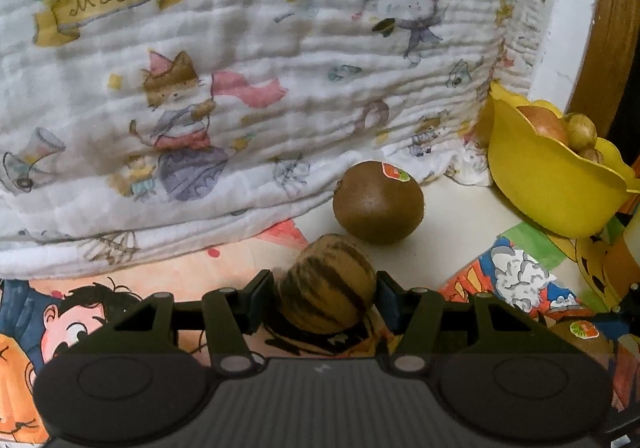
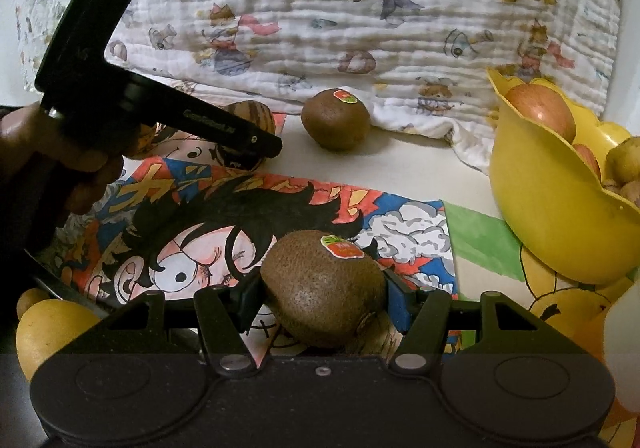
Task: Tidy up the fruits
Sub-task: 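Lift the striped fruit with the left gripper while the right gripper lifts the kiwi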
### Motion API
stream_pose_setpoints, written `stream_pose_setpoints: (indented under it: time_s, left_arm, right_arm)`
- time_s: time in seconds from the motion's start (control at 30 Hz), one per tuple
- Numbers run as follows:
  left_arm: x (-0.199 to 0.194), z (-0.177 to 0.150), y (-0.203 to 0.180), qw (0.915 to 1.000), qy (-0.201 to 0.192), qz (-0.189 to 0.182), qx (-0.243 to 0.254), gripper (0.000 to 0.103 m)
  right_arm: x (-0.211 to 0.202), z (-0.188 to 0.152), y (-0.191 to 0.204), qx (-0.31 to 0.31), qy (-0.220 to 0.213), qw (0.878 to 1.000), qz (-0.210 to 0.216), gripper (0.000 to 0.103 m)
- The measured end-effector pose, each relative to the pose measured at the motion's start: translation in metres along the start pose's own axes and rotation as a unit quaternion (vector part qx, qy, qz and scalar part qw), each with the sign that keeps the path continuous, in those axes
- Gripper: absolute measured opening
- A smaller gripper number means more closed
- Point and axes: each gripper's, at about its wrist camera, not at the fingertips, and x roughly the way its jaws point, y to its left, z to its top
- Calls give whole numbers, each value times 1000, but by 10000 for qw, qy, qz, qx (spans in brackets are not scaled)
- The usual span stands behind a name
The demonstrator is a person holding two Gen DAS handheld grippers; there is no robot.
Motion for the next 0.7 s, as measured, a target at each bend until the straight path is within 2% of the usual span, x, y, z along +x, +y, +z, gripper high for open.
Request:
stream_pose_setpoints:
  time_s: [0.33,0.7]
  left_arm:
    - [-10,-2,-9,9997,234,54,94,54]
    - [-51,-6,-24,9995,269,78,121,54]
  right_arm:
    - [-5,0,0,-95,-170,9998,102,63]
    - [-31,-3,3,-93,-506,9982,310,63]
